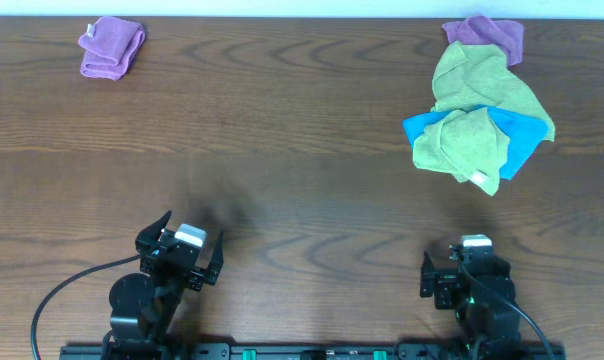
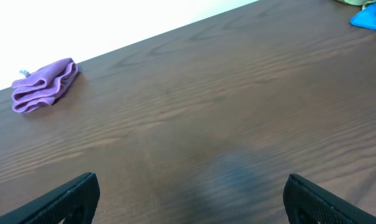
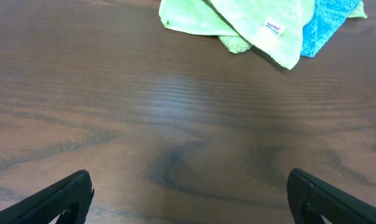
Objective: Fold the cloth
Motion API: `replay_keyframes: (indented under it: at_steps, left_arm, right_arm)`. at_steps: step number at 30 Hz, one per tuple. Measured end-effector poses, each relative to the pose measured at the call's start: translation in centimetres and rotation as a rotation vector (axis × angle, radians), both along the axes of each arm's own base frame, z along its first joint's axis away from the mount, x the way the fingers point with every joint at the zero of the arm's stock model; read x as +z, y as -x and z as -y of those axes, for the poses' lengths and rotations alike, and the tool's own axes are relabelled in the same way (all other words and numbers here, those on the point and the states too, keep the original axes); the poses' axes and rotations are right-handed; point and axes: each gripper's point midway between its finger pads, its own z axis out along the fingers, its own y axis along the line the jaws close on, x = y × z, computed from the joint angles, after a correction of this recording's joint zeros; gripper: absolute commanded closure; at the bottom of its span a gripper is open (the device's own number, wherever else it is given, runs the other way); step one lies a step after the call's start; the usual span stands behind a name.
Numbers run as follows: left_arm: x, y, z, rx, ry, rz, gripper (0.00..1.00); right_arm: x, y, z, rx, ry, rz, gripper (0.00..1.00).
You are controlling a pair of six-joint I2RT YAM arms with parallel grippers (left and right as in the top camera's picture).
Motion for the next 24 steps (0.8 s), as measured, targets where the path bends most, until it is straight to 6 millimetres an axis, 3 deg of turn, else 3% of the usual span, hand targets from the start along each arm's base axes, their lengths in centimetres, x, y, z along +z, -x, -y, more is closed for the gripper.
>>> replay_keyframes:
  at_steps: [24]
  left_arm:
    - [0.0, 0.0, 0.0, 0.0, 0.0, 0.0, 0.05]
  right_arm:
    - [0.0, 0.0, 0.66, -0.036, 0.0, 0.0, 0.01]
